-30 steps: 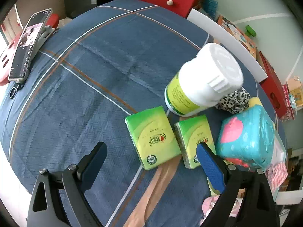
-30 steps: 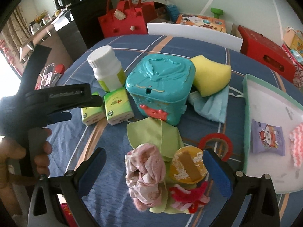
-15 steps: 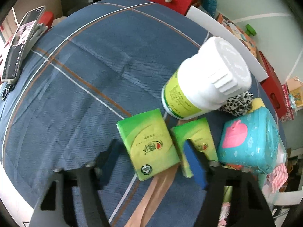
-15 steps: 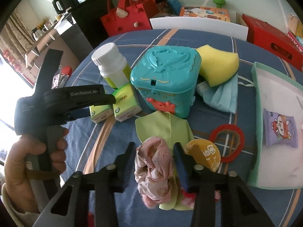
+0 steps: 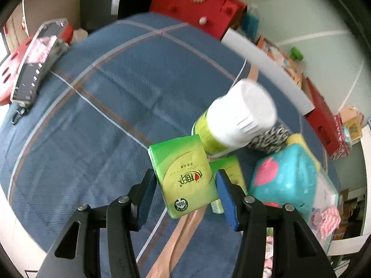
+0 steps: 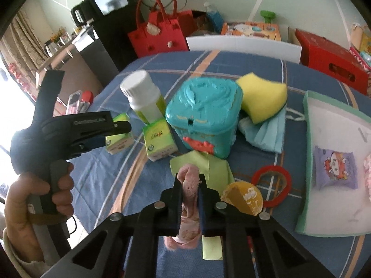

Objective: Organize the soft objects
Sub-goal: 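Grasp the pink scrunchie cloth with the right tool while the left tool grasps a green tissue pack, then carry the scrunchie cloth and tissue pack over the tray with both tools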

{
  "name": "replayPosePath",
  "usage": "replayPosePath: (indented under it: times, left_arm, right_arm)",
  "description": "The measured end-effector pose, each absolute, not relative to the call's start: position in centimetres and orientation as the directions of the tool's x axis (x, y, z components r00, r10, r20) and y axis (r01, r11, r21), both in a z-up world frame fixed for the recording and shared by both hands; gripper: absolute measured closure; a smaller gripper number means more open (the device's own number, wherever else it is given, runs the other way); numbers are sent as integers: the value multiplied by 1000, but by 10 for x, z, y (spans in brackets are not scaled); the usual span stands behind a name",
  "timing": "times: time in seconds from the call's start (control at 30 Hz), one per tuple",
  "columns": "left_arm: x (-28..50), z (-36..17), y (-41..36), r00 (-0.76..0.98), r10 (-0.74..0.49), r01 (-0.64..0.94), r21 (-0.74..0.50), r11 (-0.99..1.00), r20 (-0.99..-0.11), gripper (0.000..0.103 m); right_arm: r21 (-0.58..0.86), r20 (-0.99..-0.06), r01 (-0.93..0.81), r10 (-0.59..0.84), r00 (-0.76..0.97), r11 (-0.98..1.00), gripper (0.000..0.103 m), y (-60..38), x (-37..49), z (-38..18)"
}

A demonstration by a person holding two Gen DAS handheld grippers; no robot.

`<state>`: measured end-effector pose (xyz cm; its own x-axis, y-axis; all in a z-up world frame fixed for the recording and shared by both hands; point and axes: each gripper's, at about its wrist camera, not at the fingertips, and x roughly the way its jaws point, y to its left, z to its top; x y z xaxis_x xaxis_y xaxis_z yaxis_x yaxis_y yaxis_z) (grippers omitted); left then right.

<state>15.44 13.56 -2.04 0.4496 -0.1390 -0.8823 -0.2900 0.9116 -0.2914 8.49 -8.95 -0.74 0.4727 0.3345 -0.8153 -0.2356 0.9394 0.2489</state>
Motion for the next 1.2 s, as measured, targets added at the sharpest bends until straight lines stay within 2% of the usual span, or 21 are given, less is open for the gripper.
replayPosePath:
  times: [0.47, 0.8, 1.2]
  left_arm:
    - [127, 48, 125, 612, -110, -213, -297, 931, -783, 49]
    - [121, 73, 63, 642, -171, -31, -248, 968, -748, 49]
    - [115, 71, -10, 599, -236, 152, -181, 972, -766, 49]
  right_arm:
    - [238, -713, -198, 310, 629, 951, 91, -117, 68, 49]
    - [235, -707, 6, 167, 687, 972, 91, -183, 68, 58]
    - [195, -728, 268, -44, 684, 943, 91, -261, 65, 53]
